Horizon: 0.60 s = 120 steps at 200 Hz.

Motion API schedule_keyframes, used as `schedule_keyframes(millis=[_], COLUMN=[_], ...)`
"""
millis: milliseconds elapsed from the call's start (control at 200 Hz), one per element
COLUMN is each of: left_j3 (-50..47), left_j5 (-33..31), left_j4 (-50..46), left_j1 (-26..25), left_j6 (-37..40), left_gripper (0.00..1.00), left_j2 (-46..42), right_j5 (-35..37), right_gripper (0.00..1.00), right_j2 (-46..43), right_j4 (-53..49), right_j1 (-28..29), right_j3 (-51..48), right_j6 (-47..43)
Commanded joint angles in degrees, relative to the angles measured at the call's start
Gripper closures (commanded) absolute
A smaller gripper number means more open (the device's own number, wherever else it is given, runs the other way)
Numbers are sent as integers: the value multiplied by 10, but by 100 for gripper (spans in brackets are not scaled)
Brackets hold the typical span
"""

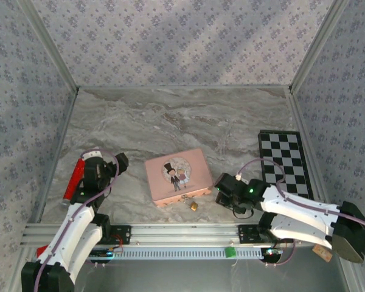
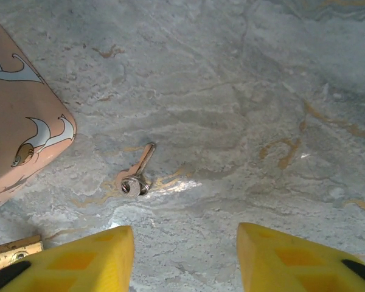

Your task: Unlock the padlock with the key

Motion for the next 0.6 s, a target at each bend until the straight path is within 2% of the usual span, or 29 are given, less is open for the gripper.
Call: schedule_keyframes(millis=[0, 70, 340, 595], left_j3=[2, 2, 2, 2], left_j5=[-6, -6, -10, -10], left_j4=[13, 12, 6, 5], left_j1=[-1, -1, -1, -2], left_j6=[0, 0, 1, 1], left_gripper=[0, 0, 0, 0], left_j2=[-2, -2, -12, -12], right_j5=[-11, -24, -44, -39], right_gripper=[56, 60, 62, 71], right_j2=[20, 32, 75, 114], right_j4=[35, 55, 102, 78], right_j1=[-3, -9, -23, -25], right_j3=[2, -2, -1, 27], right_j6=[-1, -6, -33, -46])
